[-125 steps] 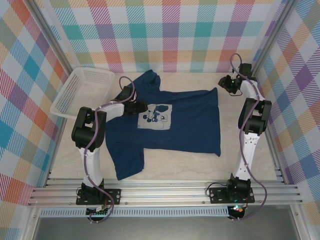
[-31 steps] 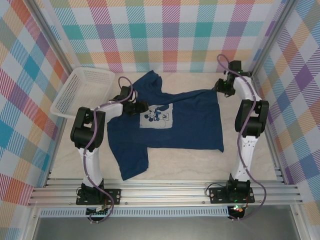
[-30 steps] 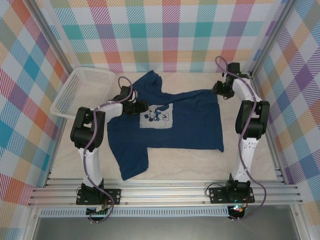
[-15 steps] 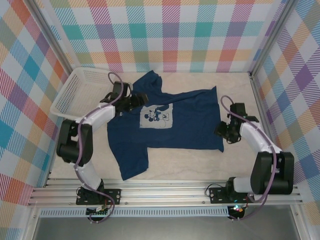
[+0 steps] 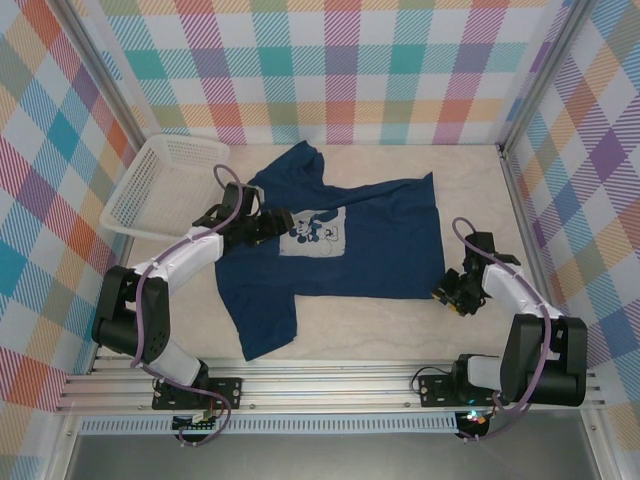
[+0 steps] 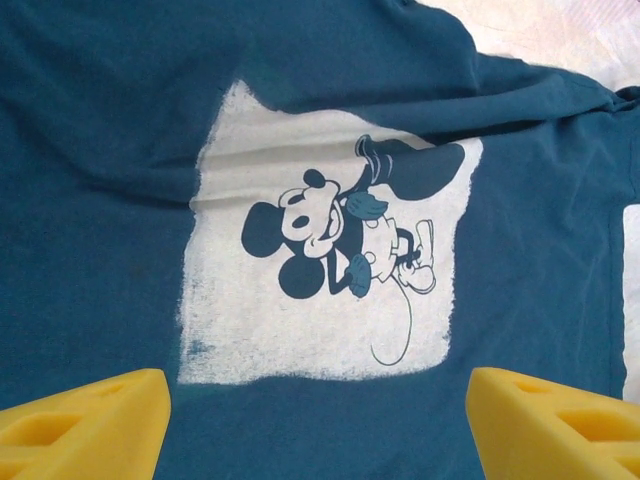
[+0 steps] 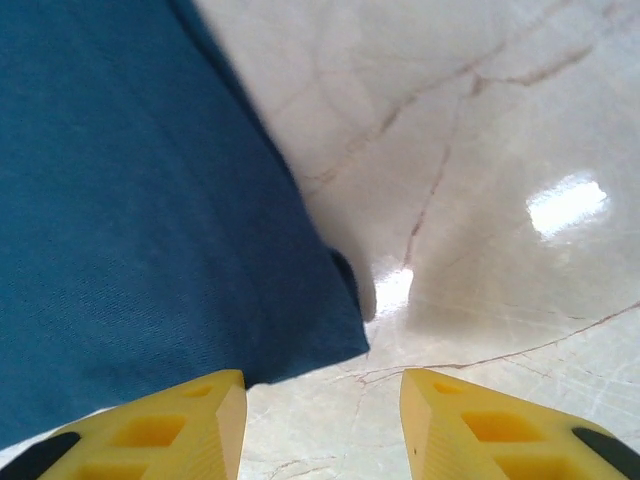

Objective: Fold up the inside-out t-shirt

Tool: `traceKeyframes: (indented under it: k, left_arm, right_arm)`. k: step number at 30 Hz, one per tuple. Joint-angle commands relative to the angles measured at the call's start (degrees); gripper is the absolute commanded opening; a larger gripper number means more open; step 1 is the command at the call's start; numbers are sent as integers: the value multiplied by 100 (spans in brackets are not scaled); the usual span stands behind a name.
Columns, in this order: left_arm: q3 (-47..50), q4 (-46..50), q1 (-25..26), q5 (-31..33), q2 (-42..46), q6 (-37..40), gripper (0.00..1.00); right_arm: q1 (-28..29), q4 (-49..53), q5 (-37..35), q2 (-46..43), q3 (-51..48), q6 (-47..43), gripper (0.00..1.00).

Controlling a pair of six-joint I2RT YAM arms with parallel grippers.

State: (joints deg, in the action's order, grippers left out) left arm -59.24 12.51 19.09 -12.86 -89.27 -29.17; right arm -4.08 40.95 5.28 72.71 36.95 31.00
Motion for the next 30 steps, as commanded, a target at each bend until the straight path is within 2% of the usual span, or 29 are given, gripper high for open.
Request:
traceKeyframes:
  k: [1,8,12,24,28,30]
  left_arm:
    - [-60,135,136,-56,123,2,78]
    - [40,153,156,-39,144,32,78]
    - [65,240,157,7,198,93,78]
    - [401,701,165,17,581,195,78]
    - [601,1204,243,-14,807,215,76]
    - [747,1606,433,254,1047,178,76]
  right_arm:
    - [-36,-364,210,74,-145,347,44]
    - [-36,-741,23,374,-137,378,46]
    - [-69,-800,-173,696,-1,262,43]
    - [-120,-1027,-150,1200,351,205,12]
    - [-121,-1000,-122,1268,579,42,6]
    - [-126,-1023,-42,1216,621,-17,3]
